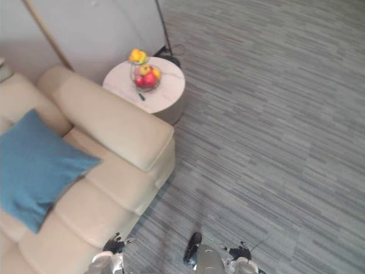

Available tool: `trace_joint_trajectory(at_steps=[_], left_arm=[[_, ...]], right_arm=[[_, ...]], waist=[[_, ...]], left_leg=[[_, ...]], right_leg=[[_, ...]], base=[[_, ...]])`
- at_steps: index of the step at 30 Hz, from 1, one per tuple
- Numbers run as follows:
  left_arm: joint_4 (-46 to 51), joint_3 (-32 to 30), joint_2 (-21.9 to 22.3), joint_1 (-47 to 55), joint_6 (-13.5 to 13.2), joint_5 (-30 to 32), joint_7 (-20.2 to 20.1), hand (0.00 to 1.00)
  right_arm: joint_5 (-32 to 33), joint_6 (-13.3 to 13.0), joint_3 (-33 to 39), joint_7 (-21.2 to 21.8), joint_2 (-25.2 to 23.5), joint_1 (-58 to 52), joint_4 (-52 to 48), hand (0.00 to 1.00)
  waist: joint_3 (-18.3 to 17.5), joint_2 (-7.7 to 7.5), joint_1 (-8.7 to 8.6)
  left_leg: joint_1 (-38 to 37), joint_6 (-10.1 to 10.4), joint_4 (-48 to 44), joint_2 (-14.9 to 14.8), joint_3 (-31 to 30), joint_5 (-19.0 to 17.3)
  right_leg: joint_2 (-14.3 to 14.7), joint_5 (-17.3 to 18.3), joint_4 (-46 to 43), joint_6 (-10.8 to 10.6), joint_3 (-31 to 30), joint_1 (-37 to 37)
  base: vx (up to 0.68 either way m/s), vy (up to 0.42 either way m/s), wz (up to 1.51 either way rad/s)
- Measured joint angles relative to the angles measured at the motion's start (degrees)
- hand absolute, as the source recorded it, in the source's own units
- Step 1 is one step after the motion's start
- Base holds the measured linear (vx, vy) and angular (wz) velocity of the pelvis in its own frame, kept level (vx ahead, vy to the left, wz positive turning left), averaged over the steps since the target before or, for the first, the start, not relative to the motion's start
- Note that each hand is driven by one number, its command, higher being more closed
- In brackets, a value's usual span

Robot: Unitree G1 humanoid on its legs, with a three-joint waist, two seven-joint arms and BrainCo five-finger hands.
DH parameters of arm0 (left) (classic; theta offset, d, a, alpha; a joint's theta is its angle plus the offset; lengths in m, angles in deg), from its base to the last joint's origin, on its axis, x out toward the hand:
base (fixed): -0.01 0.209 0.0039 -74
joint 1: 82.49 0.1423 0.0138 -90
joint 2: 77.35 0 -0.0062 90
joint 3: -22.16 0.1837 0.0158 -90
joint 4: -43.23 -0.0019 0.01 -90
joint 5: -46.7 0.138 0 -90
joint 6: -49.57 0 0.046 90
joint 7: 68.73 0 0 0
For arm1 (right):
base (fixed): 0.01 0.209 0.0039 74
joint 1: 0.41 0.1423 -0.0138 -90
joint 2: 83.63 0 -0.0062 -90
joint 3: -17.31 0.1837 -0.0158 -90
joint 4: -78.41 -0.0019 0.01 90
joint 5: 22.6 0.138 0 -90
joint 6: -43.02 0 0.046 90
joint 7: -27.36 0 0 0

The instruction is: Pick up cushions and gather them together orderly.

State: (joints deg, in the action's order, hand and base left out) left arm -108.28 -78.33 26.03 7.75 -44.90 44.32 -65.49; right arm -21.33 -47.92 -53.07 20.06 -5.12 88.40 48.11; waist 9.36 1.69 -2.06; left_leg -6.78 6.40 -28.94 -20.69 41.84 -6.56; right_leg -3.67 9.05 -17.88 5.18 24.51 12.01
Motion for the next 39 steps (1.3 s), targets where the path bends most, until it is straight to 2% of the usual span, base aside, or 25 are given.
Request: trace_joint_trajectory(at_steps=[1,3,4,5,8,10,11,12,16,17,18,19,20,22,23,25,26,29,30,32,33,34,35,37,39], left_arm=[[0.13,-2.01,0.74,0.62,0.02,-0.05,-0.08,0.0],[1.95,-3.85,1.18,0.94,-0.2,-0.42,-0.08,0.0],[2.51,-3.72,1.16,1.15,-0.29,-1.63,-0.1,0.0],[3.63,-3.78,1.51,1.56,-0.22,-3.01,-0.08,0.0],[6.55,-4.36,2.28,2.66,-0.67,-5.75,0.04,0.0],[7.01,-4.5,2.81,3.18,-1.47,-6.6,0.0,0.0],[6.88,-5.14,3.02,3.37,-1.52,-6.9,-0.02,0.0],[6.79,-5.75,3.04,3.7,-1.4,-6.93,-0.08,0.0],[6.75,-6.65,1.08,4.24,-1.34,-6.9,-0.15,0.0],[6.41,-6.65,0.98,4.15,-1.3,-6.88,-0.14,0.0],[5.94,-6.6,1.06,3.95,-1.07,-6.89,-0.14,0.0],[5.66,-6.49,1.2,3.85,-0.97,-6.89,-0.14,0.0],[4.89,-5.08,1.14,3.75,-0.87,-6.89,-0.13,0.0],[4.36,-2.6,0.82,3.63,-0.76,-6.89,-0.15,0.0],[3.93,-1.35,0.34,3.19,-0.72,-6.88,-0.16,0.0],[2.56,-0.76,-0.57,2.57,-0.06,-6.66,-0.2,0.0],[1.9,-0.41,-0.57,1.98,0.15,-6.61,-0.16,0.0],[1.03,3.14,0.61,0.9,0.2,-5.53,-0.41,0.0],[1.09,3.2,0.91,0.81,0.18,-5.2,-0.54,0.0],[1.28,3.23,1.12,0.25,0.13,-4.33,-0.99,0.0],[1.26,3.24,1.25,0.12,0.17,-4.33,-1.01,0.0],[1.58,3.43,1.27,-0.05,0.13,-4.3,-1.11,0.0],[2.24,3.54,1.01,-0.13,0.21,-3.88,-1.11,0.0],[3.46,3.82,0.87,-0.13,0.16,-3.78,-1.1,0.0],[5.19,4.91,0.92,0.06,-0.18,-3.71,-1.0,0.0]], right_arm=[[0.1,0.08,0.02,-0.09,-0.88,-0.17,-0.29,0.0],[1.26,0.11,-0.05,-0.33,-1.34,-0.13,-0.38,0.0],[1.48,0.13,-0.07,-0.37,-1.74,-0.07,-0.34,0.0],[1.67,0.14,0.0,-0.41,-2.25,-0.01,-0.37,0.0],[2.16,0.12,-0.1,-0.54,-3.51,-0.46,-2.22,0.0],[2.12,-0.04,-0.24,-0.57,-3.9,-0.62,-2.64,0.0],[2.13,-0.07,-0.33,-0.59,-3.9,-1.21,-2.7,0.0],[2.14,-0.06,-0.48,-0.58,-4.07,-1.21,-2.71,0.0],[2.13,-0.04,-0.6,-0.61,-6.3,-3.53,-2.73,0.0],[2.11,-0.04,-0.55,-0.55,-6.29,-3.64,-2.73,0.0],[2.0,-0.04,-0.35,-0.37,-6.11,-3.16,-2.74,0.0],[1.94,-0.07,-0.3,-0.24,-5.86,-2.78,-2.77,0.0],[1.86,-0.08,-0.32,-0.1,-5.27,-1.96,-2.61,0.0],[1.27,-0.08,-1.0,0.03,-4.8,-1.05,-2.41,0.0],[0.98,-0.09,-2.35,0.08,-4.81,-0.28,-2.19,0.0],[0.9,-0.08,-3.19,0.05,-4.73,1.47,-0.81,0.0],[0.89,-0.07,-3.0,0.02,-4.01,2.41,0.2,0.0],[0.94,0.02,-2.31,-0.14,-1.42,1.7,2.3,0.0],[0.98,0.09,-1.9,-0.17,-1.12,1.24,2.48,0.0],[1.25,-0.13,-1.78,-0.55,-0.44,-0.09,2.15,0.0],[1.39,-0.24,-1.82,-0.57,-0.4,-0.09,2.15,0.0],[2.21,-0.24,-1.81,-0.72,-0.83,0.1,2.13,0.0],[2.62,-0.16,-1.64,-0.89,-1.08,0.62,1.73,0.0],[3.34,-0.13,-1.55,-1.17,-1.25,0.61,1.87,0.0],[3.36,0.07,-1.18,-1.66,-1.58,0.55,1.67,0.0]], waist=[[0.75,-0.59,0.33],[1.39,-0.63,1.38],[1.5,-0.69,2.58],[1.77,-0.95,3.18],[2.19,-1.27,4.88],[2.07,-1.09,5.68],[1.74,-0.9,5.6],[0.78,-0.53,5.73],[-2.24,-4.7,5.86],[-2.34,-4.8,5.89],[-2.26,-4.64,6.11],[-2.26,-4.49,6.35],[-2.09,-3.25,6.34],[-2.02,-2.54,5.88],[-2.04,-2.57,5.75],[-2.07,-2.79,5.71],[-2.11,-2.41,5.51],[-1.68,0.63,4.74],[-1.71,0.67,4.76],[-1.54,1.21,4.21],[-1.21,1.48,4.22],[-0.18,1.4,4.58],[0.01,1.88,5.02],[0.81,0.96,5.11],[0.93,1.1,5.75]], left_leg=[[4.03,-4.89,-12.02,-3.58,-4.58,-3.0],[10.86,-2.0,-18.84,-0.7,-16.03,-8.08],[14.47,-1.06,-18.11,3.08,-22.12,-10.17],[17.18,-1.52,-15.41,6.43,-26.71,-11.18],[22.95,-1.17,-4.48,14.34,-37.05,-11.08],[23.86,-0.9,4.75,16.38,-42.65,-8.16],[23.55,-1.83,6.15,15.93,-43.87,-4.79],[22.94,-2.33,6.24,15.79,-43.47,-2.7],[19.77,-4.39,6.74,15.19,-31.85,-5.14],[18.34,-5.05,7.15,15.08,-29.22,-5.75],[14.95,-5.54,8.91,14.93,-24.41,-6.06],[12.98,-5.57,9.98,14.78,-22.55,-6.04],[10.16,-5.57,10.9,14.04,-19.07,-6.04],[7.56,-5.57,10.89,13.33,-17.62,-6.04],[6.14,-5.57,11.21,12.98,-15.94,-6.04],[3.71,-5.54,13.26,13.52,-13.58,-6.05],[2.47,-5.21,14.25,13.43,-13.19,-5.94],[1.74,-4.66,11.27,11.88,-14.87,-5.59],[1.83,-4.6,9.83,11.35,-15.26,-5.61],[5.11,-3.46,-5.98,7.34,-16.66,-4.7],[6.83,-3.99,-10.83,5.96,-17.78,-3.75],[11.45,-6.53,-21.33,3.82,-21.34,-2.65],[14.86,-5.94,-24.53,4.79,-24.73,-7.35],[18.04,-5.48,-22.58,7.48,-27.11,-10.75],[23.38,-4.95,-9.77,12.92,-31.63,-11.65]], right_leg=[[1.79,0.44,1.31,0.77,-2.01,-2.32],[3.89,1.51,2.01,2.58,-5.9,-4.55],[5.16,1.84,2.39,3.07,-8.71,-5.67],[5.98,2.07,2.54,2.95,-11.65,-6.88],[7.4,3.48,2.52,1.93,-20.06,-8.94],[8.09,4.29,2.46,1.0,-24.46,-9.56],[8.67,4.61,2.41,0.69,-26.84,-9.96],[8.95,5.05,2.2,-0.12,-28.89,-10.02],[5.38,6.72,-0.16,-4.73,-32.82,-8.43],[4.52,7.04,-1.64,-6.03,-31.92,-7.86],[3.22,7.24,-6.14,-9.08,-29.39,-5.86],[2.33,6.73,-8.57,-10.63,-26.93,-4.63],[0.27,6.13,-12.15,-11.23,-19.91,-2.8],[-3.55,5.22,-12.56,-8.76,-7.95,-2.31],[-5.81,3.52,-10.48,-6.19,0.27,-1.69],[-7.21,0.43,-6.06,-3.41,8.93,-0.16],[-6.16,0.08,-4.8,-1.87,10.56,-1.29],[-2.34,-0.21,0.51,-1.34,7.23,-4.33],[-1.81,-0.21,0.95,-1.34,6.61,-4.82],[0.85,1.22,4.36,-1.64,4.27,-8.75],[1.57,1.58,5.0,-1.62,3.78,-9.78],[2.79,2.32,5.76,-0.96,1.78,-11.4],[2.85,3.81,5.66,-0.21,-0.45,-12.28],[2.43,4.28,5.89,-0.66,-3.42,-13.39],[0.62,5.28,6.08,-2.39,-8.4,-14.84]], base=[[0.14,-0.172,-0.9],[0.14,-0.103,-1.18],[0.18,-0.018,-1.42],[0.21,0.004,-1.47],[0.25,0.085,-1.53],[0.27,0.184,-1.74],[0.33,0.235,-1.79],[0.4,0.268,-1.69],[0.39,0.212,-1.24],[0.36,0.157,-1.58],[0.34,0.146,-1.43],[0.29,0.126,-1.68],[0.16,0.069,-1.35],[0.19,0.003,-1.27],[0.2,-0.065,-1.1],[0.23,-0.143,-1.3],[0.26,-0.185,-1.25],[0.24,-0.149,-0.77],[0.25,-0.114,-0.6],[0.19,-0.085,-0.54],[0.12,-0.032,-0.69],[0.1,0.022,-0.78],[0.13,0.04,-0.76],[0.18,0.097,-0.79],[0.3,0.196,-1.18]])
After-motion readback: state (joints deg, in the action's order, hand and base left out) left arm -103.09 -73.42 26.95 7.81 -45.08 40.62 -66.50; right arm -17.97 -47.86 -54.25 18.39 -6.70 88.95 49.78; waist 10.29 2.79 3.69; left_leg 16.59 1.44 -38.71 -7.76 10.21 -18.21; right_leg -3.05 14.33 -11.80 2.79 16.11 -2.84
